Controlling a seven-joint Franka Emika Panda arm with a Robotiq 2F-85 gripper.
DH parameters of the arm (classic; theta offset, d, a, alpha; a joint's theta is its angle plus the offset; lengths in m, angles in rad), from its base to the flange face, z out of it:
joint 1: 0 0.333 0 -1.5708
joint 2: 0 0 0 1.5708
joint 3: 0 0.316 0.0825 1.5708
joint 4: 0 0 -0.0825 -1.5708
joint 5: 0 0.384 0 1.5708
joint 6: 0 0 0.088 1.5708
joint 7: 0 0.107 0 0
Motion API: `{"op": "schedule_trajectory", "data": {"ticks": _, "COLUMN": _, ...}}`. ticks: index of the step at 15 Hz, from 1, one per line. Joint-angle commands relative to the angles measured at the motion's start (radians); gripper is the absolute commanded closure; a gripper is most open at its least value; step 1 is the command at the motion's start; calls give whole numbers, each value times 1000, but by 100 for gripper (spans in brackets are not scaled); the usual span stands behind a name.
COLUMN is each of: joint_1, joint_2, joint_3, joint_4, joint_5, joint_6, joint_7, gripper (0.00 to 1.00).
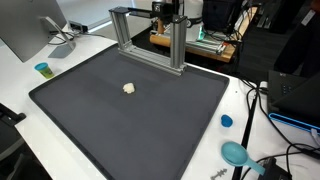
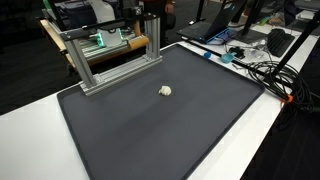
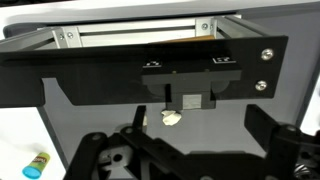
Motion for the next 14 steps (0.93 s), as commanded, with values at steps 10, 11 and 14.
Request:
{"op": "schedule_trajectory", "data": {"ticks": 10, "joint_1": -8, "joint_2": 4, "joint_3": -5, "joint_4": -120, "joint_5": 1, "joint_6": 168, "joint_7": 5, "gripper": 0}}
{"op": "schedule_trajectory", "data": {"ticks": 11, "joint_1": -7, "joint_2": 5, "joint_3": -7, "joint_4": -125, "joint_5": 3, "joint_6": 178, "joint_7": 2, "gripper": 0}}
{"op": "schedule_trajectory", "data": {"ticks": 14, "joint_1": -9, "joint_2": 26, "joint_3": -10, "joint_4": -108, "joint_5": 1, "joint_6": 190, "joint_7": -6, "gripper": 0}}
